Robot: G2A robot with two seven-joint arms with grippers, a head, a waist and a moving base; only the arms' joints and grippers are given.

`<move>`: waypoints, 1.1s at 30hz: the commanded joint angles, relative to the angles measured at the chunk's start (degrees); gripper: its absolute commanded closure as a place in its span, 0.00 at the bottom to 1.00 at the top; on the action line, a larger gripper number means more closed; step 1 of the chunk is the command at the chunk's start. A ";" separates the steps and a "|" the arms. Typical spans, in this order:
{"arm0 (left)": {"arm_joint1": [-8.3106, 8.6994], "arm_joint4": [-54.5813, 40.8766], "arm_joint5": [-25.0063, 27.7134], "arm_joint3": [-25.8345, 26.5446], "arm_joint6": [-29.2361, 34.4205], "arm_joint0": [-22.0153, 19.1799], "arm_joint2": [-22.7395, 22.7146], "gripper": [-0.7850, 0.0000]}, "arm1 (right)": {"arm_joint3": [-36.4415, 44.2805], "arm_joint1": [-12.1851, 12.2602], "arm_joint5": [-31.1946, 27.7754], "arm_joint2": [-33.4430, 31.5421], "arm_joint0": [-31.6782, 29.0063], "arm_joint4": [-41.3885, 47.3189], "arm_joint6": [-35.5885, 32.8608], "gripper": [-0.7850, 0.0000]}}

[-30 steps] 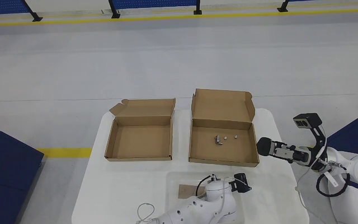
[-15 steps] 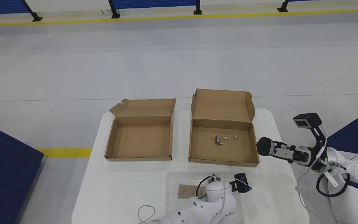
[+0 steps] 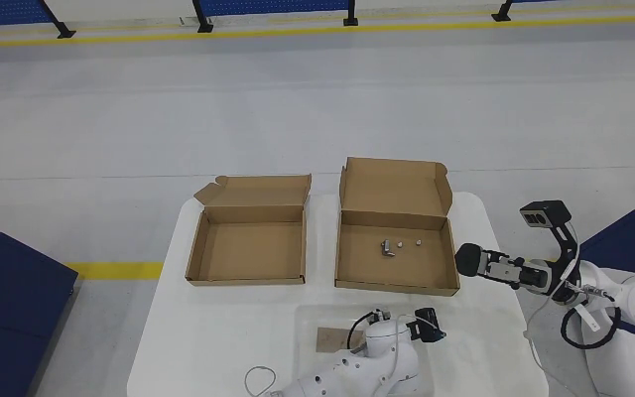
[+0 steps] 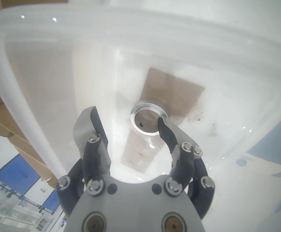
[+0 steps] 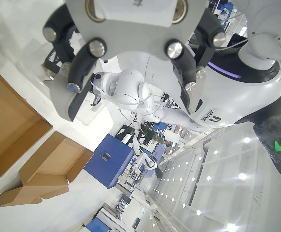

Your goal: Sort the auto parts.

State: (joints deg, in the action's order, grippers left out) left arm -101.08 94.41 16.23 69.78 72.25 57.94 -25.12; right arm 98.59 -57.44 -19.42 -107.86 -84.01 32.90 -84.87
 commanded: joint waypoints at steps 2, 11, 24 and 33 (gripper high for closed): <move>-0.09 0.08 0.42 -0.08 -0.02 0.11 -0.29 0.27 | 0.00 0.00 0.00 0.00 0.00 0.00 0.00 0.00; -0.61 -2.31 0.01 -0.63 1.49 0.60 -2.08 0.32 | 0.00 0.00 0.00 0.00 0.00 0.00 0.00 0.00; -1.54 -5.13 -0.97 -3.27 1.85 0.13 -3.71 0.38 | 0.00 0.00 0.00 0.00 0.00 0.00 0.00 0.00; -1.88 -6.85 -0.12 -4.80 1.61 -0.14 -4.58 0.52 | 0.00 0.00 0.00 0.00 0.00 0.00 0.00 0.00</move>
State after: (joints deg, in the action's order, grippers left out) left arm -102.94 87.63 16.02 65.18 73.78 57.84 -29.63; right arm 98.59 -57.44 -19.42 -107.86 -84.01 32.90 -84.87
